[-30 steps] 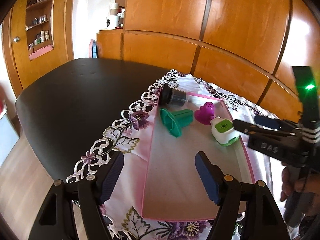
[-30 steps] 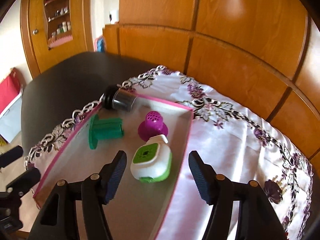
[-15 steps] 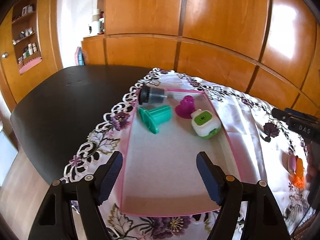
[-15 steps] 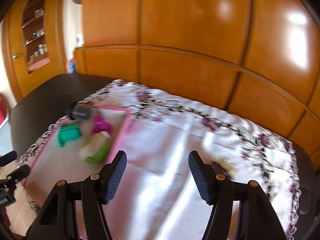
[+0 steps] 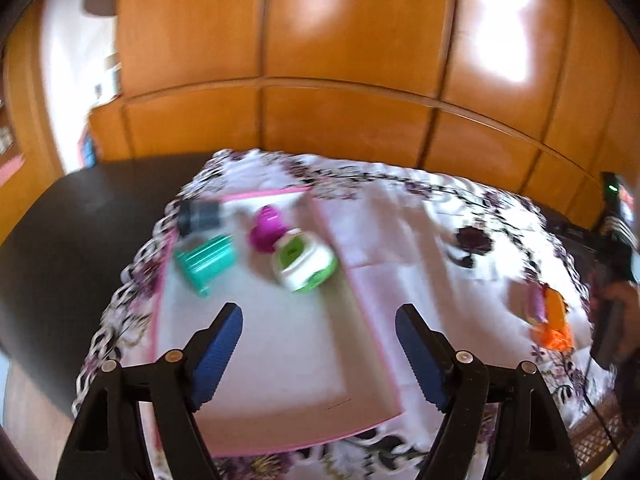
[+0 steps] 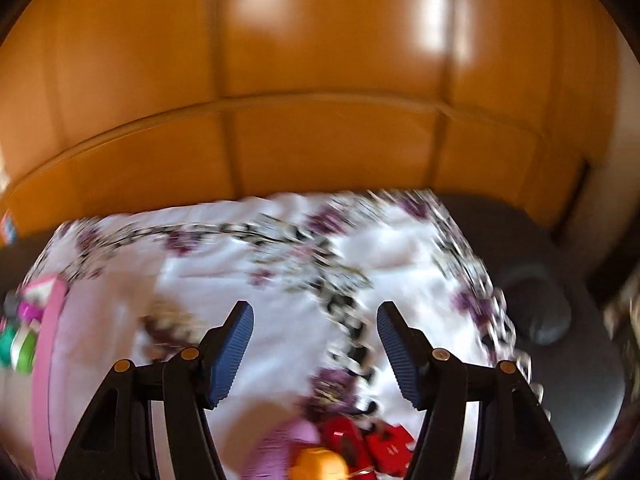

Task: Organize rigid objects
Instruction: 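Move the left gripper to the dark brown peg holder and grasp it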

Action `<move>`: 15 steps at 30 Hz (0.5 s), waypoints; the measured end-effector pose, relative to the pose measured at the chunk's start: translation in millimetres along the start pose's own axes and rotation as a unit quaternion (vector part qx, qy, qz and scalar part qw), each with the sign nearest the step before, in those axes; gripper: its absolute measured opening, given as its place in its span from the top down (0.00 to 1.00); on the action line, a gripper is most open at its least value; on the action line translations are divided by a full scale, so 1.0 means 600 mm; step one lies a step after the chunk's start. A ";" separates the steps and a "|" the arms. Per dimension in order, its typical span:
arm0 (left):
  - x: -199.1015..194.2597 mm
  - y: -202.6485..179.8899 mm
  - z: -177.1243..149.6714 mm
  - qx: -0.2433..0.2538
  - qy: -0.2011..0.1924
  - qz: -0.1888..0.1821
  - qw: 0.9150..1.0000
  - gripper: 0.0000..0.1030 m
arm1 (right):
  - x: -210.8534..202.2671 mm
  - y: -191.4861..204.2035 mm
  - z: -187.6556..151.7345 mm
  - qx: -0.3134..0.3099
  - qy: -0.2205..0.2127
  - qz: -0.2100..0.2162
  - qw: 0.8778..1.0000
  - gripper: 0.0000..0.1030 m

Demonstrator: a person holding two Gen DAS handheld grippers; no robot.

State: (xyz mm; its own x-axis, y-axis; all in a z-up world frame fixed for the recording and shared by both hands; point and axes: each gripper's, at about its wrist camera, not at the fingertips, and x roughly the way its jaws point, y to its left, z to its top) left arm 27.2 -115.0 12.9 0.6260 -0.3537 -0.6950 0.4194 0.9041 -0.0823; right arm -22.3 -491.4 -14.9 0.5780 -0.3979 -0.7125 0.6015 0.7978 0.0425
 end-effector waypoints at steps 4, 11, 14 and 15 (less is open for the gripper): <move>0.028 -0.062 0.020 0.037 0.014 -0.035 0.999 0.23 | -0.003 -0.021 0.006 0.029 -0.006 0.004 1.000 0.37; 0.092 -0.166 0.053 0.083 0.041 -0.081 0.992 0.22 | 0.004 -0.021 0.006 0.043 0.013 0.028 0.999 0.37; 0.128 -0.199 0.068 0.090 0.055 -0.092 0.990 0.13 | 0.002 -0.026 0.007 0.052 0.016 0.033 0.998 0.37; 0.143 -0.213 0.075 0.094 0.058 -0.098 0.989 0.12 | 0.003 -0.029 0.007 0.059 0.018 0.035 0.997 0.37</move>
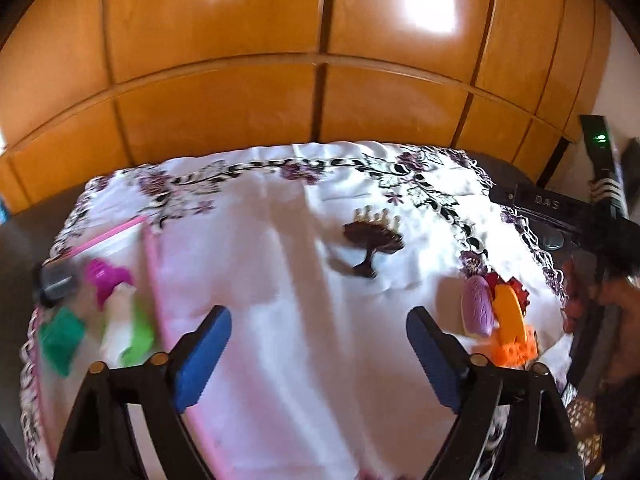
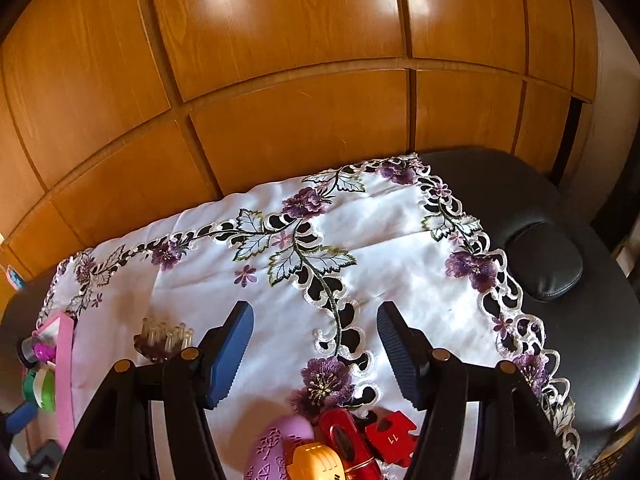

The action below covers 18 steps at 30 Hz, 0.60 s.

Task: Organize rigid objects
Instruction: 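Move the left gripper to the dark brown peg holder and grasp it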

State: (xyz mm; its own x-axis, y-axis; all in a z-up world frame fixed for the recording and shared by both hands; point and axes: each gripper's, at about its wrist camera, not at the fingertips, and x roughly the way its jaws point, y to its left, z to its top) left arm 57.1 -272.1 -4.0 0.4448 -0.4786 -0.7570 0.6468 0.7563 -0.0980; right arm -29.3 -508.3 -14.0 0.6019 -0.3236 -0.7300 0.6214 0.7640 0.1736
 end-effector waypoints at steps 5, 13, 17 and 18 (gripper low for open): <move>0.059 -0.030 0.034 0.011 0.017 -0.016 1.000 0.12 | 0.005 -0.016 0.005 0.028 0.010 0.008 1.000 0.37; 0.157 -0.054 0.079 -0.006 0.026 -0.030 0.999 0.12 | 0.014 -0.017 0.005 0.035 0.024 0.022 0.999 0.37; 0.205 -0.050 0.095 -0.029 0.045 -0.017 0.998 0.12 | 0.019 -0.016 0.005 0.037 0.031 0.028 0.998 0.37; 0.218 -0.049 0.098 -0.032 0.048 -0.011 0.998 0.12 | 0.021 -0.015 0.004 0.037 0.033 0.027 0.998 0.37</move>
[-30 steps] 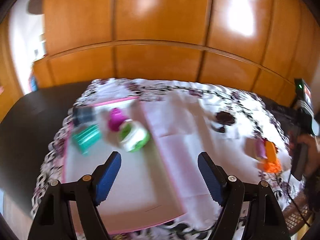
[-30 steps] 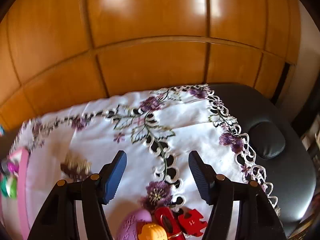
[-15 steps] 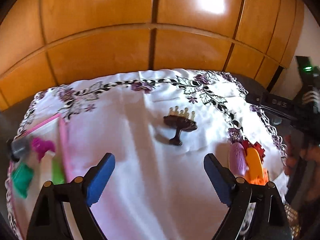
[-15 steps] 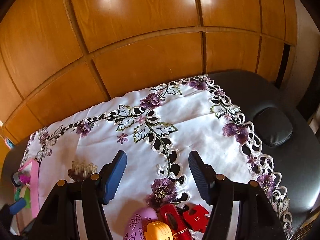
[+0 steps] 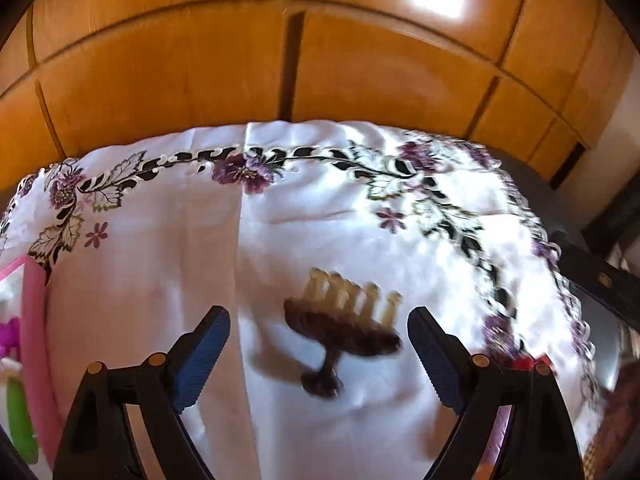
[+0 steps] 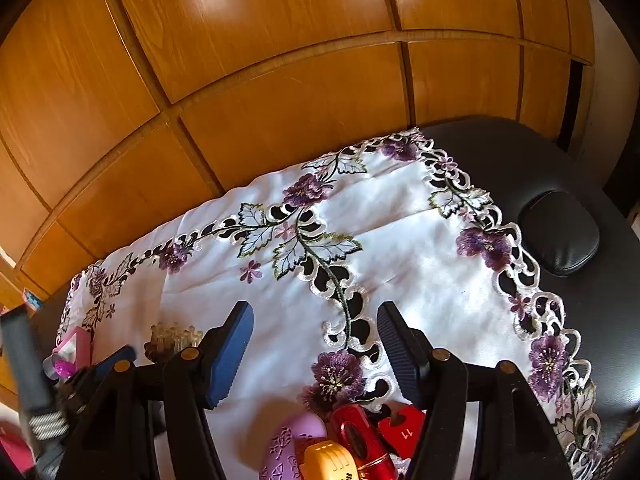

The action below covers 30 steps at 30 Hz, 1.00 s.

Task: Organize rigid objects
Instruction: 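Move the left gripper to the dark brown peg holder and grasp it, then lift the brown peg holder with the left gripper while the right gripper grasps the yellow piece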

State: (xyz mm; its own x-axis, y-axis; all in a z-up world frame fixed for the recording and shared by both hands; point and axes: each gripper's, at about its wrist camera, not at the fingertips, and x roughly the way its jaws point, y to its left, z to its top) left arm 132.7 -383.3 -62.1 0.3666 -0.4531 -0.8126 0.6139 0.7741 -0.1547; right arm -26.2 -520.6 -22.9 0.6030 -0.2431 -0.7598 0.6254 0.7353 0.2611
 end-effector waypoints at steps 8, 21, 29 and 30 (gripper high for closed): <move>0.019 -0.006 -0.006 0.023 0.008 -0.037 0.999 0.39 | 0.007 -0.004 -0.001 0.002 0.007 -0.008 1.000 0.37; -0.113 -0.006 -0.154 0.040 -0.018 -0.053 0.998 0.40 | 0.012 -0.053 0.004 0.071 0.018 -0.006 0.997 0.37; -0.118 -0.022 -0.218 0.080 -0.044 -0.027 0.995 0.39 | 0.025 -0.066 -0.004 0.092 0.042 -0.004 0.995 0.37; -0.116 -0.021 -0.218 0.078 -0.044 -0.028 0.996 0.39 | 0.028 -0.066 -0.006 0.092 0.048 -0.003 0.995 0.37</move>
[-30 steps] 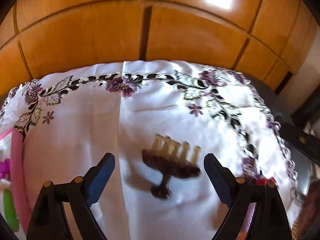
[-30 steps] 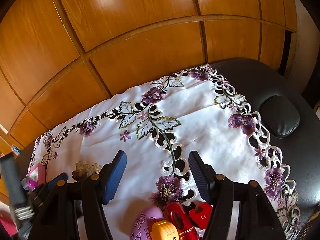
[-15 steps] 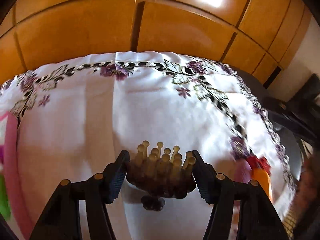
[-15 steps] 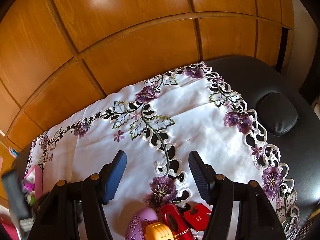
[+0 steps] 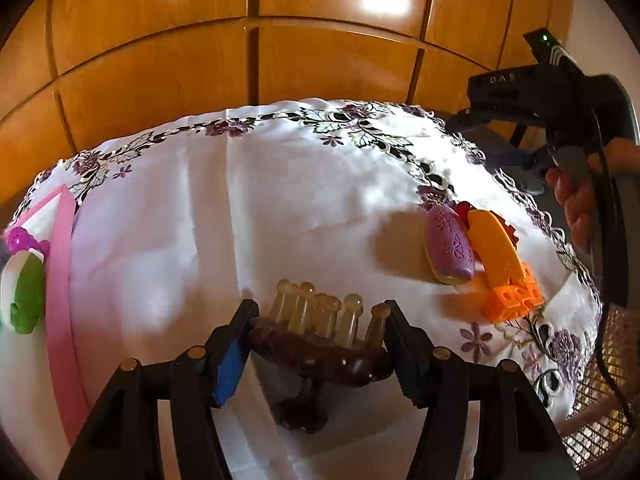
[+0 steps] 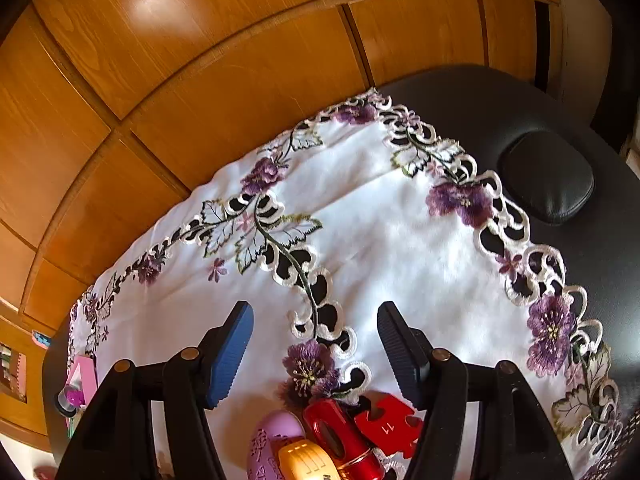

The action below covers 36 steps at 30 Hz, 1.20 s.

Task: Organize rigid objects
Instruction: 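Lift the brown peg holder with the left gripper while the right gripper grasps the yellow piece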

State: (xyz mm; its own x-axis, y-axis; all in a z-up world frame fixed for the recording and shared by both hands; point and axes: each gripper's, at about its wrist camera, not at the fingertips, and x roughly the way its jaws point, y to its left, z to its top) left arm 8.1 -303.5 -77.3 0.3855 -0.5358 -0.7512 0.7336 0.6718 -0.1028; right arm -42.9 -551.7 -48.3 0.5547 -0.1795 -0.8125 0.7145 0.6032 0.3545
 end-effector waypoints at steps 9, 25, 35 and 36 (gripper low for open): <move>0.017 0.008 -0.014 -0.001 0.009 0.005 1.000 0.52 | 0.008 0.025 -0.031 -0.038 0.074 0.034 0.996 0.37; 0.012 0.012 -0.024 0.003 -0.007 -0.004 1.000 0.52 | -0.063 0.055 -0.110 -0.206 0.155 -0.019 0.966 0.41; 0.011 0.016 -0.026 -0.002 -0.009 -0.009 1.000 0.52 | -0.022 0.078 -0.136 -0.241 0.167 -0.072 0.953 0.50; 0.010 0.017 -0.026 -0.003 -0.009 -0.010 1.000 0.52 | -0.016 0.081 -0.140 -0.252 0.160 -0.081 0.951 0.49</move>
State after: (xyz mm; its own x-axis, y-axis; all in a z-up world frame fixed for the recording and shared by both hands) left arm 9.3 -291.7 -93.4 0.3809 -0.5588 -0.7366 0.7375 0.6641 -0.1225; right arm -49.3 -455.4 -62.2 0.2381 -0.1051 -0.9655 0.4404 0.8977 0.0108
